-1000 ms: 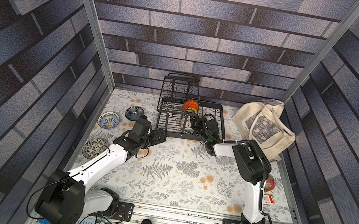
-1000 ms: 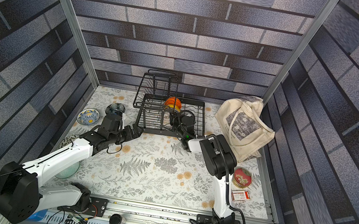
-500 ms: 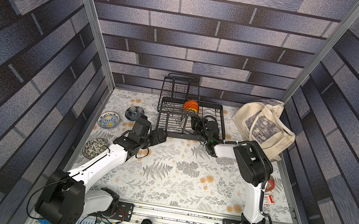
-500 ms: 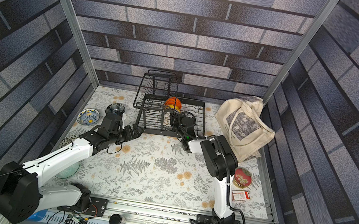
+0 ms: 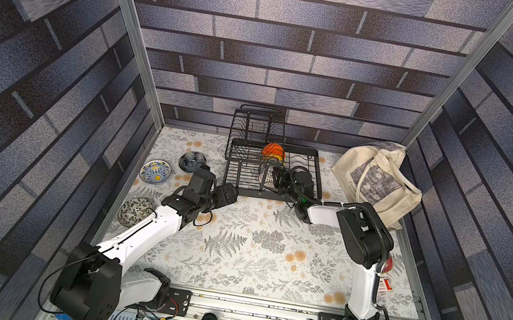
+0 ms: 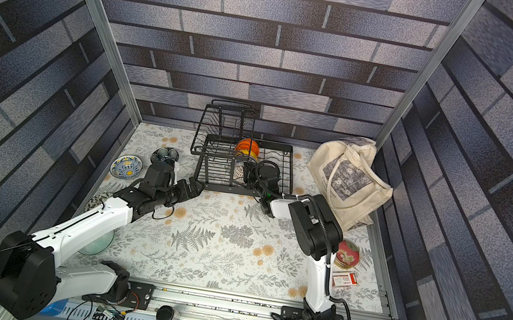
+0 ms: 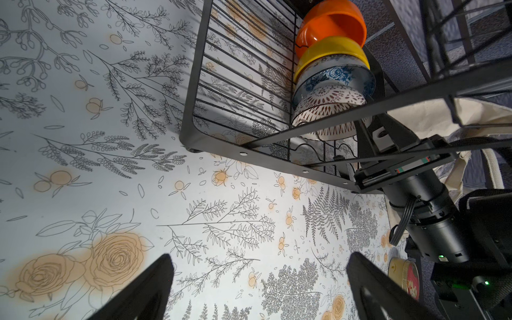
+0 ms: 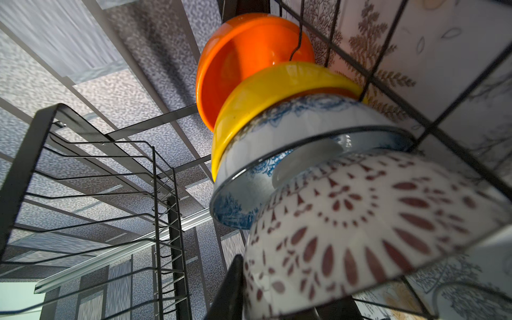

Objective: Load bowls into a dish rack
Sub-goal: Place the bowl in the dish rack.

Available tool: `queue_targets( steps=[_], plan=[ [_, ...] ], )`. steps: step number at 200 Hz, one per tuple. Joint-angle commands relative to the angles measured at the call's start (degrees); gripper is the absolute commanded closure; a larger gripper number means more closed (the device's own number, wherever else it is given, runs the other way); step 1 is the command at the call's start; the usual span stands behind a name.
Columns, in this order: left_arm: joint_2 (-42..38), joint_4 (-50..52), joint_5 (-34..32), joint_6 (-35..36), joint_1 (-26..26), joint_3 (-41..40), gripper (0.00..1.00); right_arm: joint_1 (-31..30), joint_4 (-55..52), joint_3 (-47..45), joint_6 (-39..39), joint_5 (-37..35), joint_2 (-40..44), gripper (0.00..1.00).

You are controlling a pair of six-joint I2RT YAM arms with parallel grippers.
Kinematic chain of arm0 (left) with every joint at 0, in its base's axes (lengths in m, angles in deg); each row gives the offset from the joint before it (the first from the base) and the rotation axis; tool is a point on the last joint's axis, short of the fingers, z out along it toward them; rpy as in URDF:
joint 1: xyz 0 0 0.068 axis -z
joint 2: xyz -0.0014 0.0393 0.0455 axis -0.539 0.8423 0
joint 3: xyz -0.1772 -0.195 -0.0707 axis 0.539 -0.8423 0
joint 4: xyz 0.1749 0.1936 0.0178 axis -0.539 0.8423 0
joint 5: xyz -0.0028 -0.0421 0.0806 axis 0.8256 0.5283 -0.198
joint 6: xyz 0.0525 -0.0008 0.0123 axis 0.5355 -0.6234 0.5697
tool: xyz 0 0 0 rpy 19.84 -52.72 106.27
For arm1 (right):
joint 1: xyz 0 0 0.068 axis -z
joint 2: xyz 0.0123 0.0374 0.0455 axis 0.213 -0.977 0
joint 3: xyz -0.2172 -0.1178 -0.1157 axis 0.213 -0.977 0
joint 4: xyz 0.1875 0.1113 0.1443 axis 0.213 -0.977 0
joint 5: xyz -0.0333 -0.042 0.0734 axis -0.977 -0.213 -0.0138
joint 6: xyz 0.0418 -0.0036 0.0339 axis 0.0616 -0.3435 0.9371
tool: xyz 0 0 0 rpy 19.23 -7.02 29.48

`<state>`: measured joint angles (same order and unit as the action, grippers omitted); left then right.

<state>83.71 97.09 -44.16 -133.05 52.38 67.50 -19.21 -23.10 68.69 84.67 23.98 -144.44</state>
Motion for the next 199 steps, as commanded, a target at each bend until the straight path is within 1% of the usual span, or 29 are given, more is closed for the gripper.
queue_targets(
  steps=[1, 13, 18, 73, 89, 104, 126, 147, 154, 199],
  plan=[
    [-1.72, 1.98, -0.37, 1.06, -0.44, 0.89, 0.0, -0.45, -3.05, -0.4, -0.4, 0.73, 1.85, 0.75],
    [-2.12, 2.35, -0.8, 1.52, -0.67, 0.89, 0.0, -0.4, -3.39, -0.28, -0.49, 0.78, 1.82, 0.72],
    [-2.25, 2.53, -0.82, 1.66, -0.76, 0.9, 0.0, -0.4, -3.52, -0.18, -0.56, 0.82, 3.83, 0.71],
    [-3.84, 4.9, -2.14, 2.02, -2.32, 0.89, 0.0, -0.41, -4.9, -0.55, -1.38, 0.99, 6.06, 0.6],
    [-3.98, 5.93, -2.61, 1.68, -2.72, 1.14, 0.0, -0.42, -5.5, -0.85, -1.57, 0.99, 6.8, 0.55],
    [-3.99, 6.82, -2.57, 1.17, -3.23, 1.25, 0.0, -0.47, -5.77, -1.17, -1.58, 0.96, 7.57, 0.53],
    [-4.11, 8.27, -3.43, -0.36, -3.96, 1.33, 0.0, -0.39, -6.43, -1.91, -1.58, 0.95, 8.85, 0.48],
    [-4.2, 10.15, -4.95, -1.71, -4.29, 1.59, 0.0, -0.4, -7.08, -2.22, -1.72, 0.85, 10.35, 0.37],
    [-4.24, 10.77, -5.19, -1.82, -4.39, 1.77, 0.0, -0.43, -7.11, -4.53, -1.86, 0.76, 10.89, 0.33],
    [-4.51, 14.59, -7.3, -0.98, -4.86, 3.33, 0.0, -0.14, -8.05, -8.46, -2.94, 0.66, 15.49, 0.14]
  ],
)
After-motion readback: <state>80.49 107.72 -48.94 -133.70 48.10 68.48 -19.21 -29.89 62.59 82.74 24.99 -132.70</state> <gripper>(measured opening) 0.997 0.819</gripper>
